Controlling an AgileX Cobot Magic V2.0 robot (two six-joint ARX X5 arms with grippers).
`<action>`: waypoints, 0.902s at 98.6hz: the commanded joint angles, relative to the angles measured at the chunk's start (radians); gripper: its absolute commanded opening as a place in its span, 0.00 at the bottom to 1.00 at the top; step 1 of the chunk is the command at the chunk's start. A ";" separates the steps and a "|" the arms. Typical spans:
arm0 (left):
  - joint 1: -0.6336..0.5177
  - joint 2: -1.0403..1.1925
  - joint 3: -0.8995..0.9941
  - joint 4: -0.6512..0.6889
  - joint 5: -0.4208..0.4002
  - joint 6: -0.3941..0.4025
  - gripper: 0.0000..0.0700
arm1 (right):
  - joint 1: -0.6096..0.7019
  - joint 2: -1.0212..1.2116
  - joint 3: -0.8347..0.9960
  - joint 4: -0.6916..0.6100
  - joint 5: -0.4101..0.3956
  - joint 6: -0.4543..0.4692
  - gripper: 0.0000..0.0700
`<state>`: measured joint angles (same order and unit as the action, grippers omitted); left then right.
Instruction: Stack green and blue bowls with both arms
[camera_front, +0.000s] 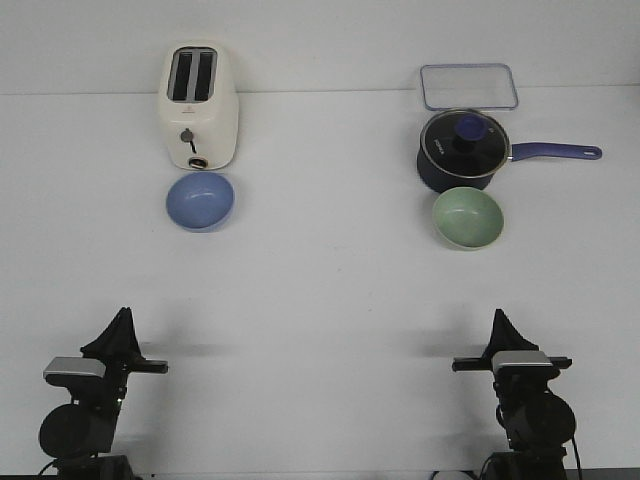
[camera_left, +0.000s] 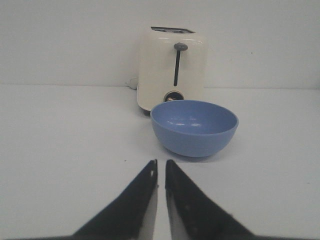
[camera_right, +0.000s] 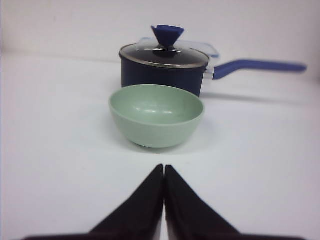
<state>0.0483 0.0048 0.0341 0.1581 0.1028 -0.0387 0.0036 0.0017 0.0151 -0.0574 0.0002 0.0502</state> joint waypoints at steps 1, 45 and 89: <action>0.001 -0.002 -0.020 0.016 0.001 0.011 0.02 | -0.001 0.000 0.000 0.021 -0.001 0.197 0.00; 0.001 -0.002 -0.020 0.016 0.001 0.011 0.02 | -0.021 0.383 0.356 -0.216 0.006 0.332 0.00; 0.001 -0.002 -0.020 0.015 0.001 0.011 0.02 | -0.057 1.115 0.827 -0.262 -0.034 0.200 0.75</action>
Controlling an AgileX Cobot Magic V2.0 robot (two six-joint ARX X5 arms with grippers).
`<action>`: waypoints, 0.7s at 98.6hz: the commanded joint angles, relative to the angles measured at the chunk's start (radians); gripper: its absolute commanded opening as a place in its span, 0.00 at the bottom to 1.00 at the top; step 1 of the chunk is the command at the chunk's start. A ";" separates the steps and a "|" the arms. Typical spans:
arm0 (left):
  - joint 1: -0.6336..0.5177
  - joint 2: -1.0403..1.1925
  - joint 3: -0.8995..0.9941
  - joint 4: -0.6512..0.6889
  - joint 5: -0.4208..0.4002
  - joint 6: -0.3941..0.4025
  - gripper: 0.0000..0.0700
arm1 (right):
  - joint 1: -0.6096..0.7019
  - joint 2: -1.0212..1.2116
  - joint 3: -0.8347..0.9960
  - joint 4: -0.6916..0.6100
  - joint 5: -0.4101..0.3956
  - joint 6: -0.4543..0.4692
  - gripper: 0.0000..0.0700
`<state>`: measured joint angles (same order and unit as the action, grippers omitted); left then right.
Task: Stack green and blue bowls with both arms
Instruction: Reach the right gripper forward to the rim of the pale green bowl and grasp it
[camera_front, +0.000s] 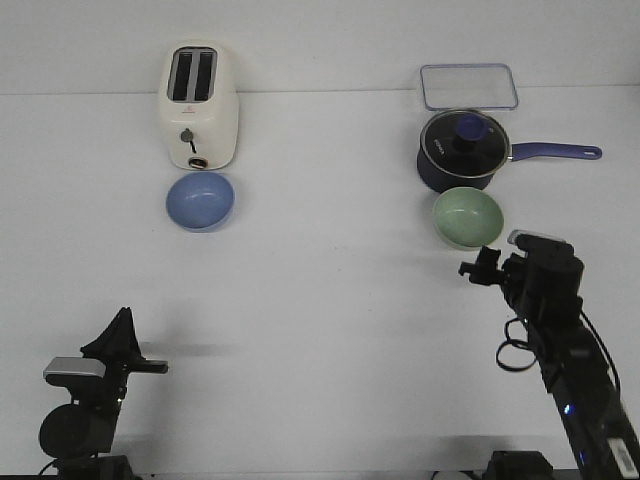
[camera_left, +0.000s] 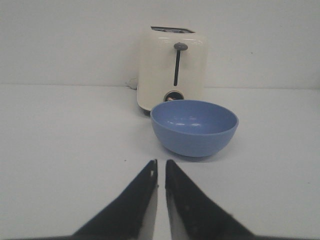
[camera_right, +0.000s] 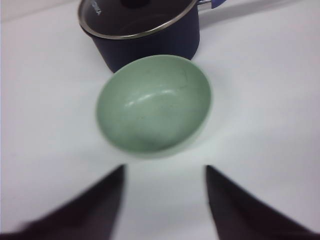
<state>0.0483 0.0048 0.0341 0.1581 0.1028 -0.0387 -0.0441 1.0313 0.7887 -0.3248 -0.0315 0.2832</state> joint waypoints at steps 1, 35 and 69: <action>0.001 -0.002 -0.020 0.016 0.001 0.011 0.02 | -0.010 0.092 0.058 0.005 -0.002 -0.034 0.74; 0.001 -0.002 -0.020 0.016 0.001 0.011 0.02 | -0.086 0.476 0.290 0.003 0.002 -0.094 0.74; 0.001 -0.002 -0.020 0.016 0.001 0.011 0.02 | -0.128 0.694 0.422 -0.013 -0.024 -0.097 0.66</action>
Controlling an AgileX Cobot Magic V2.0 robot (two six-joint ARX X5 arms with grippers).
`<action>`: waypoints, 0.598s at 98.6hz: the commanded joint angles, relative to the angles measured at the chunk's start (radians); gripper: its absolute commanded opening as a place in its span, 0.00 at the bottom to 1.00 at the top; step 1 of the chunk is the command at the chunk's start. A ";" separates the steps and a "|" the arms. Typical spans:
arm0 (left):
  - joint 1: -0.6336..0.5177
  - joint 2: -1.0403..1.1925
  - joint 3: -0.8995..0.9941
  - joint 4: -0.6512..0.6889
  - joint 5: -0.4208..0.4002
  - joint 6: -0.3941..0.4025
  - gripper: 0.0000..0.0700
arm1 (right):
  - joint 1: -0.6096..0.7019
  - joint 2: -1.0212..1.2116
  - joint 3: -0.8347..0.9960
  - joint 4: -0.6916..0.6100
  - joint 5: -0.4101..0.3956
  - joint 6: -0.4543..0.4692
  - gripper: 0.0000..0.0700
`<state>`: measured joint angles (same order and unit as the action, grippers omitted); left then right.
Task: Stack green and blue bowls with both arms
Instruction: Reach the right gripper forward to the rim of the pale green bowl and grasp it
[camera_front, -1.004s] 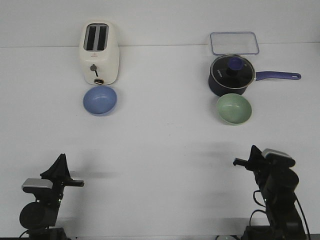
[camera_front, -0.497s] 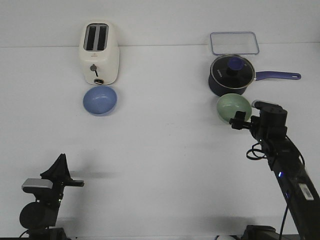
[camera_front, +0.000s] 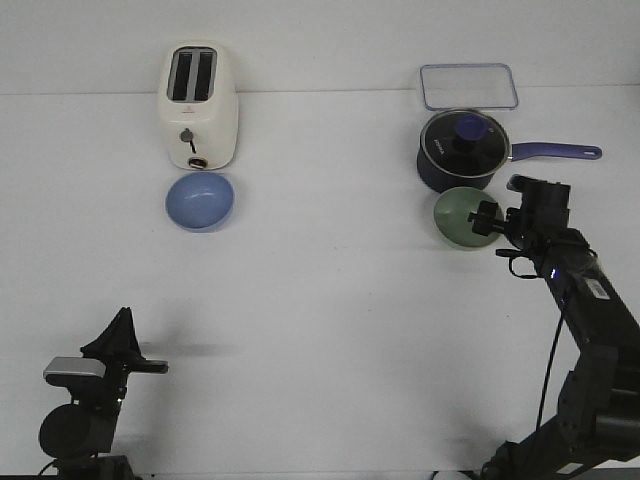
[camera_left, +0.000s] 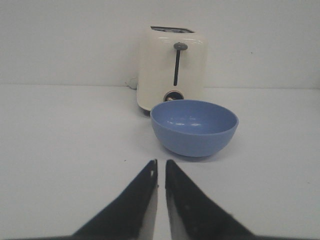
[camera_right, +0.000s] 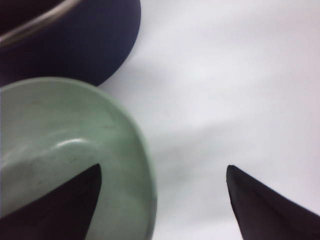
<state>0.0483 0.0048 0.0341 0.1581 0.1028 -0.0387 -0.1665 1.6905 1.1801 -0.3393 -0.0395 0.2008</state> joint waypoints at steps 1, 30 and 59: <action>0.001 -0.002 -0.020 0.016 0.001 0.011 0.02 | -0.006 0.039 0.032 0.001 -0.018 -0.015 0.65; 0.001 -0.002 -0.020 0.016 0.001 0.011 0.02 | -0.008 0.053 0.040 -0.003 -0.045 -0.019 0.00; 0.001 -0.002 -0.020 0.015 0.001 0.011 0.02 | -0.017 -0.137 0.045 -0.061 -0.178 -0.020 0.00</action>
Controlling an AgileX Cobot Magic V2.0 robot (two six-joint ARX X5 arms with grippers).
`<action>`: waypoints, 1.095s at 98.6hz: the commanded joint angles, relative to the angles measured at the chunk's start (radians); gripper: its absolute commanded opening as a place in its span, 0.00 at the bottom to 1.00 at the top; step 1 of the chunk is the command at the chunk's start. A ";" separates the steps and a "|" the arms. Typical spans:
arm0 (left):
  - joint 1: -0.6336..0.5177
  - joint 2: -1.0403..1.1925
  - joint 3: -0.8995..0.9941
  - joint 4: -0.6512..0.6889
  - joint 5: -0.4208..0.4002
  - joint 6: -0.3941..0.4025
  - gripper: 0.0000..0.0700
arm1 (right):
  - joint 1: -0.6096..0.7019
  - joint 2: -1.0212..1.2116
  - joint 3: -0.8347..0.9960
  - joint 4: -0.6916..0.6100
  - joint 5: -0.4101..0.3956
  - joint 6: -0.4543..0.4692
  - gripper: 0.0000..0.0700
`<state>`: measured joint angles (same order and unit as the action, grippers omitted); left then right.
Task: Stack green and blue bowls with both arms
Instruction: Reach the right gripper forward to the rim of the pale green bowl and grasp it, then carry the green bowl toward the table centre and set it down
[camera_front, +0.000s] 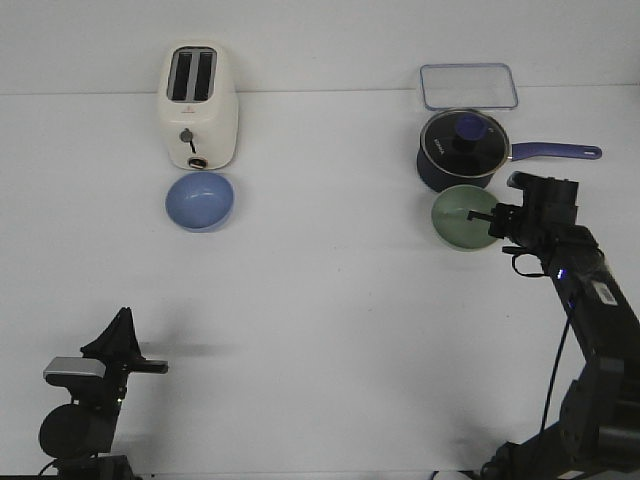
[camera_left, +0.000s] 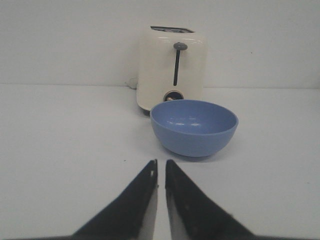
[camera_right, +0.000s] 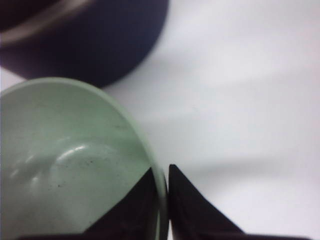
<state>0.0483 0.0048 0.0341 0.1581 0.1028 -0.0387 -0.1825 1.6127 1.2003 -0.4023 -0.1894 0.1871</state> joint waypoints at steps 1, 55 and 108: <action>0.001 -0.002 -0.020 0.016 0.001 0.011 0.02 | -0.001 -0.069 0.024 -0.002 -0.032 -0.006 0.00; 0.001 -0.002 -0.020 0.015 0.001 0.011 0.02 | 0.438 -0.443 -0.209 -0.122 -0.076 0.045 0.00; 0.001 -0.002 -0.020 0.016 0.001 0.011 0.02 | 0.832 -0.250 -0.318 0.021 0.106 0.100 0.00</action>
<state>0.0483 0.0048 0.0341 0.1581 0.1028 -0.0387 0.6319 1.3262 0.8780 -0.3939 -0.1009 0.2699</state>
